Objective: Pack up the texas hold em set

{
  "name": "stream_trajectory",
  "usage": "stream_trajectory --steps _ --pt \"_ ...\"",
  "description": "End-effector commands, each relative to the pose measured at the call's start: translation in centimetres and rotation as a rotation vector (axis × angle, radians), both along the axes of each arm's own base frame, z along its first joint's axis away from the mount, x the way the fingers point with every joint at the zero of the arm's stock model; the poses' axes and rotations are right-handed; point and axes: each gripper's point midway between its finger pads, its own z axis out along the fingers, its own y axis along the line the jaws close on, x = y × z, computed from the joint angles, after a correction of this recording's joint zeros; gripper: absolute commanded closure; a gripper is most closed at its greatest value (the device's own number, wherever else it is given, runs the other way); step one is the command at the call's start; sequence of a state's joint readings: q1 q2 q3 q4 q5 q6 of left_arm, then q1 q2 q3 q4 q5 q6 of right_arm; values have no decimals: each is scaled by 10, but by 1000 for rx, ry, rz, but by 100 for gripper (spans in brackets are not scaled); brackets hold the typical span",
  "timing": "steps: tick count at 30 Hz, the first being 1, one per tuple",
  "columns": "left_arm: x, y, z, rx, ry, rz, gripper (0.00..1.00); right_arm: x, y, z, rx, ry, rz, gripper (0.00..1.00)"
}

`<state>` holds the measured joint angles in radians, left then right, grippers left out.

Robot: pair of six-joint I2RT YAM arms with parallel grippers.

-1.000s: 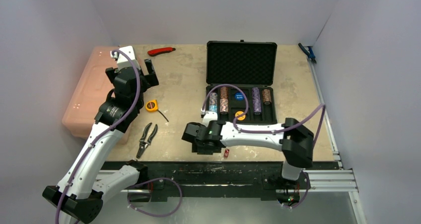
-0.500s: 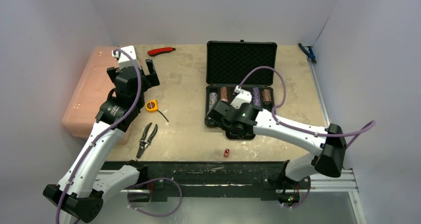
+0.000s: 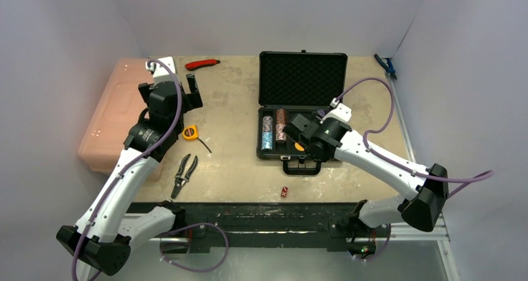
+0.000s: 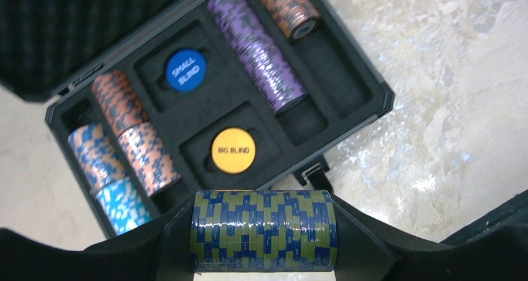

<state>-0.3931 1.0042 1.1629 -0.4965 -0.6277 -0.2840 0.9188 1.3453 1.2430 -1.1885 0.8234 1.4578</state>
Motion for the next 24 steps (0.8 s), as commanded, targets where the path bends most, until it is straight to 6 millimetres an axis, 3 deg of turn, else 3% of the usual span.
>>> stream_trajectory --steps 1,13,18,24 --pt "5 -2 4 -2 -6 -10 2 18 -24 25 -11 -111 -101 100" --pt "8 -4 0 8 14 -11 2 33 -72 18 12 -72 -324 100" --pt "7 -4 1 6 10 -12 2 35 -91 -6 63 -12 -418 100" --pt "6 -3 2 4 7 -13 2 47 -95 -36 151 55 -434 100"
